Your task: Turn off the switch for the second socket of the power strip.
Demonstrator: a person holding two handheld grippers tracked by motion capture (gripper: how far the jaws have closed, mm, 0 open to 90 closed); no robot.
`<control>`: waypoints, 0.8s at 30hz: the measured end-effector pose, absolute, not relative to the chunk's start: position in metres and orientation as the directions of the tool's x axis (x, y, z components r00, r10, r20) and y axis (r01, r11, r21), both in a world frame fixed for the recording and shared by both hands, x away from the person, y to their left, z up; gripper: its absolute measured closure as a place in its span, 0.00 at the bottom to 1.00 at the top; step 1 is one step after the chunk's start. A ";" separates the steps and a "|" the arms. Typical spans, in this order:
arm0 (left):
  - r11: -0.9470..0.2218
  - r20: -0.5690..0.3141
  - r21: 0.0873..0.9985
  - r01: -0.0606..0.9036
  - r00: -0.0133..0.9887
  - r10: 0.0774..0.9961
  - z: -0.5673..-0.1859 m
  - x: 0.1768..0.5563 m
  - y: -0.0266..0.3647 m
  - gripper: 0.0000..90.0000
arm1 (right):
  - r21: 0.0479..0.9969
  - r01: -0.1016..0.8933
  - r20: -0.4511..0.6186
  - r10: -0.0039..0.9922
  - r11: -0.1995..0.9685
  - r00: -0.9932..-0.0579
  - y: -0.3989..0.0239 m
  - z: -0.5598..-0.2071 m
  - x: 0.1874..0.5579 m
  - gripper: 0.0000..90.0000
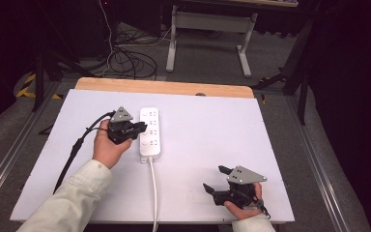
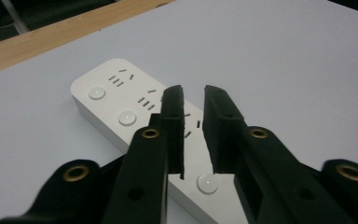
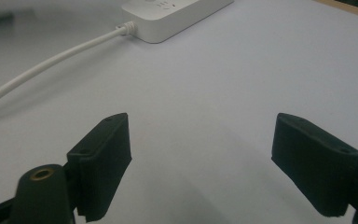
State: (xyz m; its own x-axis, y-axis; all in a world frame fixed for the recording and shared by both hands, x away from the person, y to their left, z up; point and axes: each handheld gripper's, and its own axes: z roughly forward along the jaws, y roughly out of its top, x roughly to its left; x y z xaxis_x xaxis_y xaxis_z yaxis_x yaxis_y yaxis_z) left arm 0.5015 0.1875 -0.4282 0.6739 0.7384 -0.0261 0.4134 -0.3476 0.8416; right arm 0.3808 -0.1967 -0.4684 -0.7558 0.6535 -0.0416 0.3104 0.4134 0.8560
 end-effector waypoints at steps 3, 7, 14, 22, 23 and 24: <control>-0.347 -0.018 0.847 0.403 0.674 0.739 -0.422 0.496 0.187 0.67 | 0.857 0.310 -0.042 0.654 0.413 -0.756 -0.197 -0.468 0.381 0.22; -0.352 -0.009 0.851 0.391 0.680 0.733 -0.413 0.485 0.189 0.53 | 0.857 0.309 -0.042 0.654 0.412 -0.755 -0.197 -0.468 0.380 0.22; -0.333 -0.013 0.876 0.348 0.708 0.706 -0.397 0.462 0.197 0.36 | 0.859 0.307 -0.042 0.653 0.410 -0.756 -0.196 -0.468 0.380 0.22; -0.323 0.017 0.895 0.308 0.699 0.715 -0.390 0.434 0.215 0.22 | 0.865 0.298 -0.046 0.656 0.403 -0.753 -0.198 -0.466 0.379 0.22; -0.316 0.012 0.898 0.307 0.701 0.713 -0.390 0.430 0.217 0.22 | 0.865 0.298 -0.046 0.656 0.403 -0.753 -0.198 -0.466 0.379 0.22; -0.324 0.017 0.896 0.305 0.705 0.709 -0.390 0.427 0.220 0.21 | 0.866 0.299 -0.044 0.657 0.401 -0.753 -0.198 -0.466 0.379 0.22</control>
